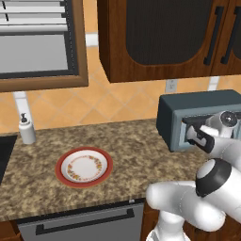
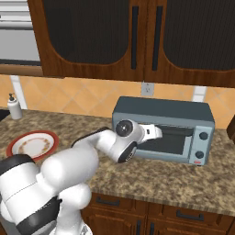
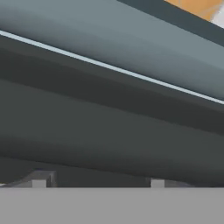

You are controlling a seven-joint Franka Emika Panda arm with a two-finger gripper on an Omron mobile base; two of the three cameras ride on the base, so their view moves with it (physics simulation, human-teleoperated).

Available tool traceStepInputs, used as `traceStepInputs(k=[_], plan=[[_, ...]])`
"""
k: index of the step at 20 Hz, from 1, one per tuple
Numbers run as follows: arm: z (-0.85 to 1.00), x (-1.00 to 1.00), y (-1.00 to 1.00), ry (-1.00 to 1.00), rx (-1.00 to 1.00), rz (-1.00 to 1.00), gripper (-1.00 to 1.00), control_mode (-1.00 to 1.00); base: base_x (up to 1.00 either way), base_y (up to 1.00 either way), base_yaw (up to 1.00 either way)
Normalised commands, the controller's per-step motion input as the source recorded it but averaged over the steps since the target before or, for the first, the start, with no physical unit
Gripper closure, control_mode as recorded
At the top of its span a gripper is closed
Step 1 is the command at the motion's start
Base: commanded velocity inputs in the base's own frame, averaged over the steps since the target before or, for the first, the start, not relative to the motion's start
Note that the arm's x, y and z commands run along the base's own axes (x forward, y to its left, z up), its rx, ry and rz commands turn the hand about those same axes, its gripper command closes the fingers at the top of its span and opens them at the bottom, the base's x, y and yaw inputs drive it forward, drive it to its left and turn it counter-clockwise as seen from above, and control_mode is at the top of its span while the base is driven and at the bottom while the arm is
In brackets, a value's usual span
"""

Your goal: Pick up the kebab skewer and baguette bread, and place them inside the toaster oven. Close the toaster oven door and start by setting the timer.

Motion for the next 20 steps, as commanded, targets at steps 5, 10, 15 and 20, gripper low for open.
traceStepInputs(k=[5, 10, 15, 20], plan=[[0.10, 0.42, -0.19, 0.07, -0.02, 0.00, -1.00, -1.00, 0.00, 0.00, 0.00], [0.21, -0.32, -0.12, 0.00, 0.00, 0.00, -1.00, -1.00, 0.00, 0.00, 0.00], [0.41, -0.71, -0.50, 0.00, 0.00, 0.00, -1.00, -1.00, 0.00, 0.00, 0.00], [0.47, -0.57, -0.79, 0.00, 0.07, -0.02, -1.00, -1.00, 0.00, 0.00, 0.00]])
